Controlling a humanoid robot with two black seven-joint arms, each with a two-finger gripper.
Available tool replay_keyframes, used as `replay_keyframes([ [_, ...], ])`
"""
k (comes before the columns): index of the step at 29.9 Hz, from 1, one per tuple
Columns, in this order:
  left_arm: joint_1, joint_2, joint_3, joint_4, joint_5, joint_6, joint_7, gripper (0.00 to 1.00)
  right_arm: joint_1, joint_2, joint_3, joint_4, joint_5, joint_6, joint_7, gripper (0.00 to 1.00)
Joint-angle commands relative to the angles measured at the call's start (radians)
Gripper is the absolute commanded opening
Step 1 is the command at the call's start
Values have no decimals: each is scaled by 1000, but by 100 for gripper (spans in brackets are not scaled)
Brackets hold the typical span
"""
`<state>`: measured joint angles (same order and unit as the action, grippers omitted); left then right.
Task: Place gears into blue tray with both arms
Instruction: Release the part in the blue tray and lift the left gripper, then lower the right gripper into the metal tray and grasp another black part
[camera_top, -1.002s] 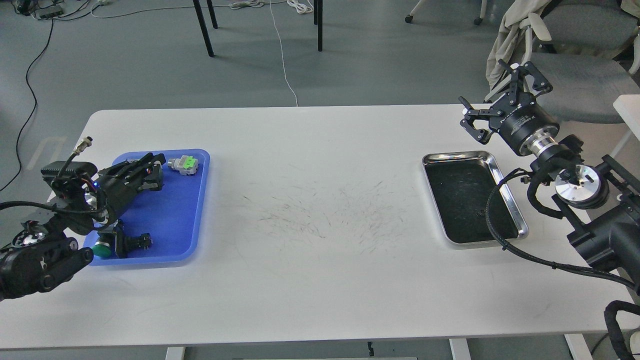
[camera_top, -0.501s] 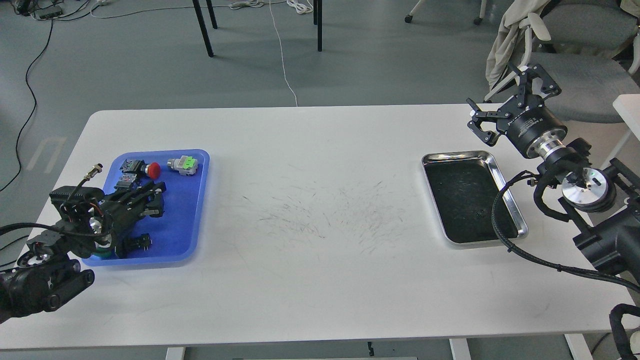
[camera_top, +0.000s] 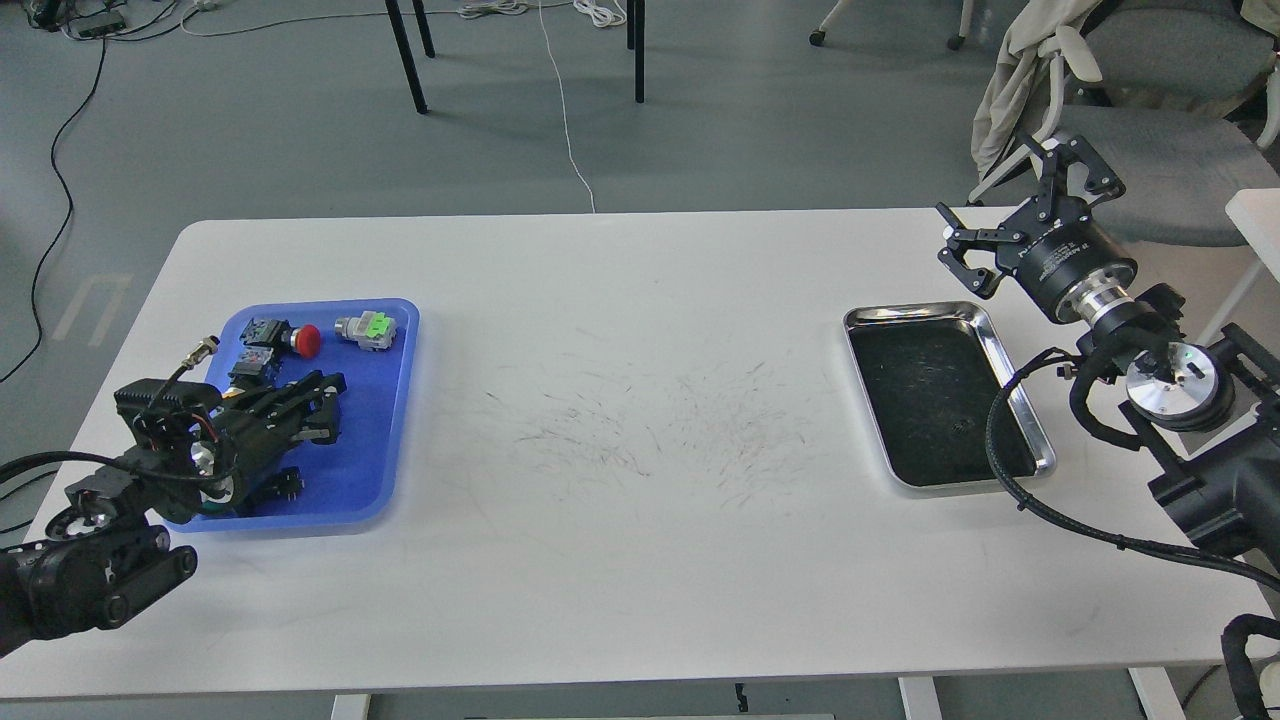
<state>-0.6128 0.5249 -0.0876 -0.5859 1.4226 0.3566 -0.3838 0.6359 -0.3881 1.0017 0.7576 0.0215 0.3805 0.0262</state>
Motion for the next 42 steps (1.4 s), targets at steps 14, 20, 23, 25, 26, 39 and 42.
replay_keyframes([
  [14, -143, 17, -21, -8, -238, 48, -27, 97, 5, 5, 15, 8, 0, -2, 0, 98],
  [20, -246, 3, -47, 28, -693, -93, -26, 97, 13, 11, 46, 14, 2, -2, 0, 98],
  [23, -297, -26, -66, 26, -919, -122, -29, 97, 13, 0, 41, 51, 2, 5, -3, 98],
  [25, -324, -71, -66, 23, -1022, -174, -27, 97, 18, -6, 29, 65, -1, 5, -8, 98],
  [26, -334, -81, -69, 23, -1054, -212, -27, 97, 21, -12, 22, 69, -2, 6, -11, 98],
  [39, -349, -270, -429, 294, -1280, -807, 34, 97, 349, -336, -572, 215, -251, -9, -31, 98],
  [42, -348, -270, -457, 301, -1337, -845, 81, 97, 490, -409, -763, 291, -438, -12, -35, 98],
])
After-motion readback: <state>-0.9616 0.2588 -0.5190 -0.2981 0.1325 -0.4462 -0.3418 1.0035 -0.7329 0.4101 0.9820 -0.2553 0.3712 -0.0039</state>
